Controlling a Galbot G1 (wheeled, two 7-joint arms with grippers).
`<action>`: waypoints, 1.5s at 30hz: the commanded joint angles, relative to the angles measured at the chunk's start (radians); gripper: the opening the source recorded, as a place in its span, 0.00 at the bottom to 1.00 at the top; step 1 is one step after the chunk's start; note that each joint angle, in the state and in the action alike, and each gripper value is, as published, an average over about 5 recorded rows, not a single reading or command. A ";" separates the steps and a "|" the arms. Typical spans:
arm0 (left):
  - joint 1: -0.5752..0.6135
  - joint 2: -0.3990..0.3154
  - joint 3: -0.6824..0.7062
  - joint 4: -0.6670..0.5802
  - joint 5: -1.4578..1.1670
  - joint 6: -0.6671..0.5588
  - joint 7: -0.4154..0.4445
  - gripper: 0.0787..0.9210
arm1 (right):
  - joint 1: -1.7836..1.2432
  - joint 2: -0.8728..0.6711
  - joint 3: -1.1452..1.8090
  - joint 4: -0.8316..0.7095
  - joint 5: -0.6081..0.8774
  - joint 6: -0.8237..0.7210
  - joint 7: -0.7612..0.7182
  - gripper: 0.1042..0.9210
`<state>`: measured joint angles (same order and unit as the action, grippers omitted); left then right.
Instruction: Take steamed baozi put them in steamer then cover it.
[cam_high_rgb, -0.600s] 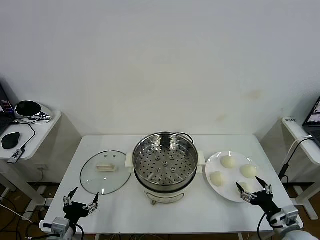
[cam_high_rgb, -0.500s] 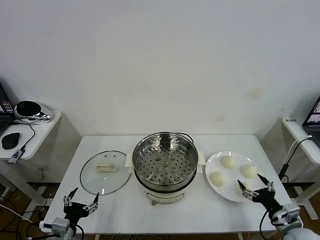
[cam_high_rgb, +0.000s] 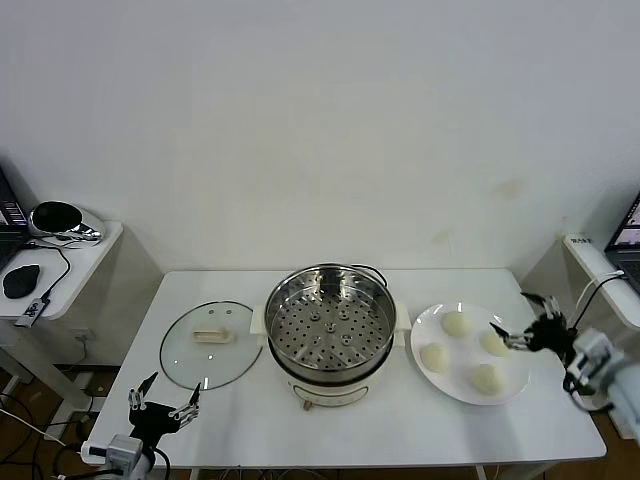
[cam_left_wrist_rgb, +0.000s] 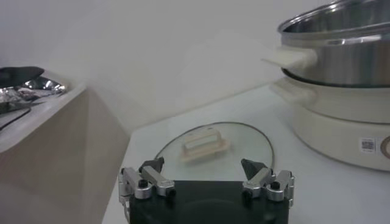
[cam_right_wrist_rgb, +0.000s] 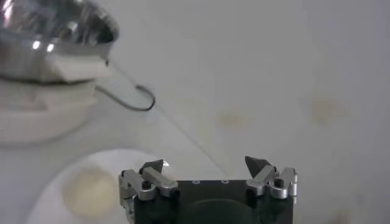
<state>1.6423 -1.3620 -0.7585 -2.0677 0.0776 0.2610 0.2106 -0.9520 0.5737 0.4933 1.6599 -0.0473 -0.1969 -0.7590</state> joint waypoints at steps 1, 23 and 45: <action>0.007 -0.012 -0.001 -0.025 0.010 0.001 0.001 0.88 | 0.596 -0.133 -0.490 -0.229 -0.257 0.047 -0.316 0.88; 0.042 -0.053 -0.026 -0.070 0.009 0.003 -0.004 0.88 | 0.897 0.269 -0.991 -0.688 -0.431 0.231 -0.387 0.88; 0.042 -0.072 0.000 -0.035 0.032 0.002 -0.007 0.88 | 0.821 0.383 -0.908 -0.851 -0.497 0.251 -0.326 0.88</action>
<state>1.6829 -1.4349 -0.7591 -2.1056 0.1071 0.2628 0.2032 -0.1343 0.9218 -0.4110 0.8674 -0.5211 0.0421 -1.0953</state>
